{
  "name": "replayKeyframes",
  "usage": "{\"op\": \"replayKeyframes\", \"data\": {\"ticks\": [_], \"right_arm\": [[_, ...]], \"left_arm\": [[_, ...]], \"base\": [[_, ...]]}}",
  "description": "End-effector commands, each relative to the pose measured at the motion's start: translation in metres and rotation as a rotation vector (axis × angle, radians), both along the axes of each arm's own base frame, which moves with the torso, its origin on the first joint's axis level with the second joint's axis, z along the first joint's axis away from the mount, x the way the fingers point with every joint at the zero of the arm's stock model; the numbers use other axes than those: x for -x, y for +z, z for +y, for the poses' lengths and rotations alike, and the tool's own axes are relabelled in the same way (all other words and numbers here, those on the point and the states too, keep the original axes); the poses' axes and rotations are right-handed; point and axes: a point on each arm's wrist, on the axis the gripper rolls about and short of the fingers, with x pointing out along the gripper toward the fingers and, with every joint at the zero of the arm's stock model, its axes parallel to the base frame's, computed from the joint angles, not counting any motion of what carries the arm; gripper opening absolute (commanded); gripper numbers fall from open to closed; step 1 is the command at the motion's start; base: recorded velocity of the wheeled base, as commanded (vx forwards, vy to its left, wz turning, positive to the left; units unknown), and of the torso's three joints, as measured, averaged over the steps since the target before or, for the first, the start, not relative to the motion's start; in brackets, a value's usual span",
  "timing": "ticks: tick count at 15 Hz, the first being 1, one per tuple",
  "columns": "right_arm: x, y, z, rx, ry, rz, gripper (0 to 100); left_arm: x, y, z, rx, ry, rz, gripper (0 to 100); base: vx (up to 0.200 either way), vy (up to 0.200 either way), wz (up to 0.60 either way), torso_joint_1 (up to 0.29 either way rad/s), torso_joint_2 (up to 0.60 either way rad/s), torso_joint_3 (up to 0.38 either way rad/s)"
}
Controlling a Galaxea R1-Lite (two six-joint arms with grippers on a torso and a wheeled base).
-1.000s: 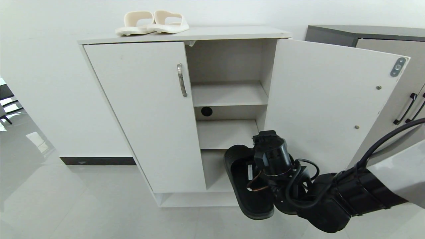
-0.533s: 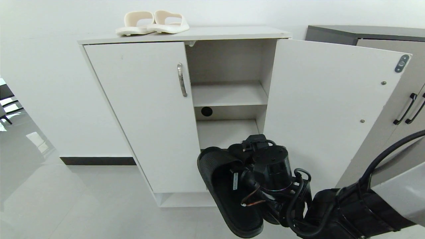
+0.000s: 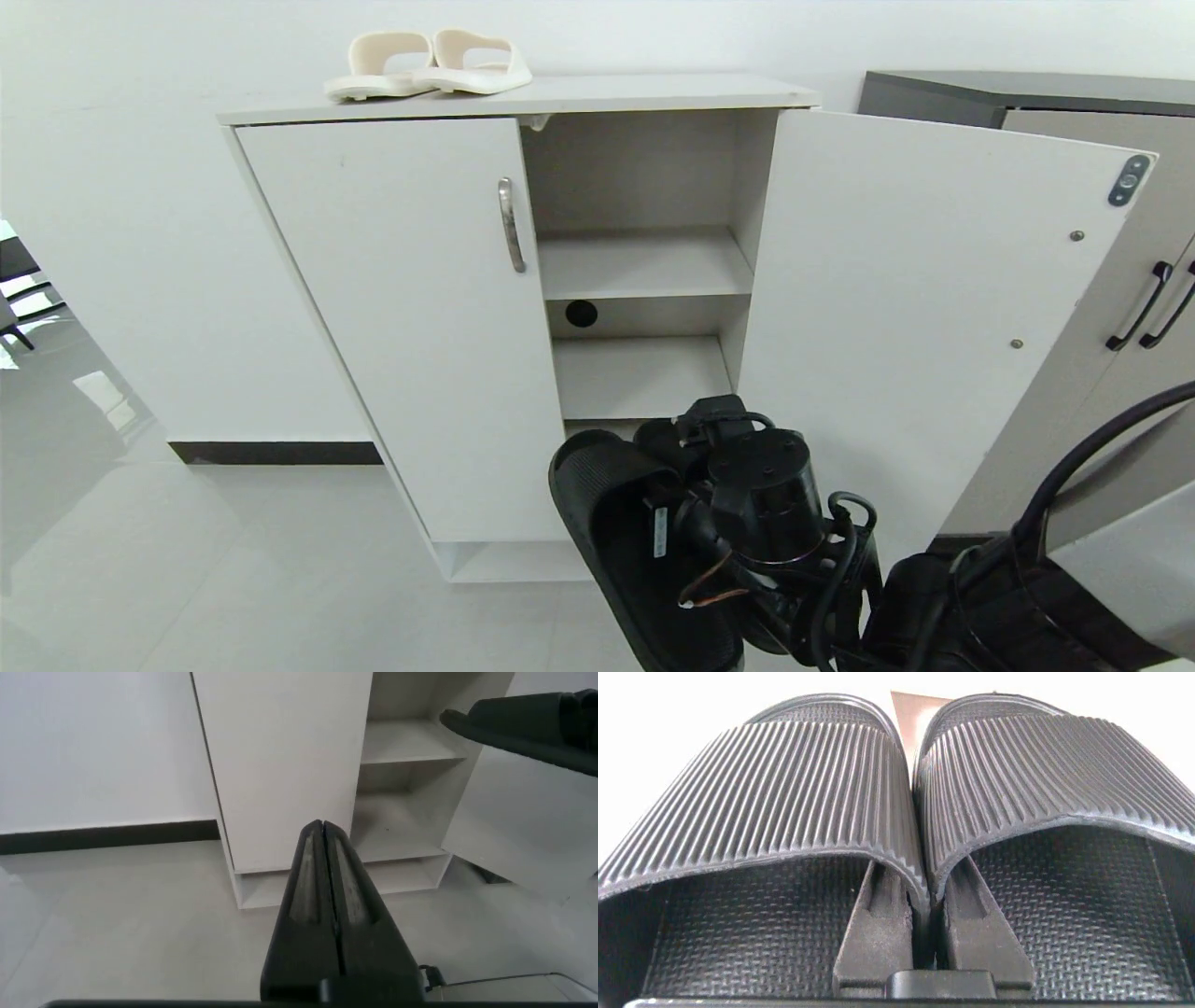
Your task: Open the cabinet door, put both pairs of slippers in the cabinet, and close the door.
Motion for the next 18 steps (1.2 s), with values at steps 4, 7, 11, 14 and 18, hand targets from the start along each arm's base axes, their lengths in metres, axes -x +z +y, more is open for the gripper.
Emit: {"op": "replayKeyframes", "data": {"ticks": [4, 7, 11, 14, 18], "right_arm": [[0.000, -0.010, 0.001, 0.019, 0.002, 0.016, 0], [-0.004, -0.025, 0.006, 0.055, -0.037, 0.029, 0], [-0.036, -0.059, 0.010, 0.138, -0.332, -0.022, 0], [-0.046, -0.057, 0.002, 0.132, -0.407, -0.056, 0], [-0.058, -0.062, -0.003, 0.124, -0.433, -0.099, 0]], "left_arm": [[0.000, 0.000, 0.000, -0.005, 0.000, 0.001, 0], [0.000, -0.001, 0.000, -0.005, 0.000, 0.002, 0], [0.000, 0.000, 0.000, -0.005, 0.000, 0.001, 0], [0.000, -0.001, 0.000, -0.003, 0.000, 0.002, 0], [0.000, -0.001, 0.000, -0.002, 0.001, 0.003, 0]], "base": [[0.000, 0.150, 0.00, 0.002, 0.00, 0.004], [0.000, 0.200, 0.00, 0.006, 0.01, 0.004], [0.000, 0.000, 0.00, 0.000, 0.00, 0.000], [0.000, 0.000, 0.00, 0.000, 0.00, 0.000], [0.000, 0.000, 0.00, 0.000, 0.00, 0.000]]}}
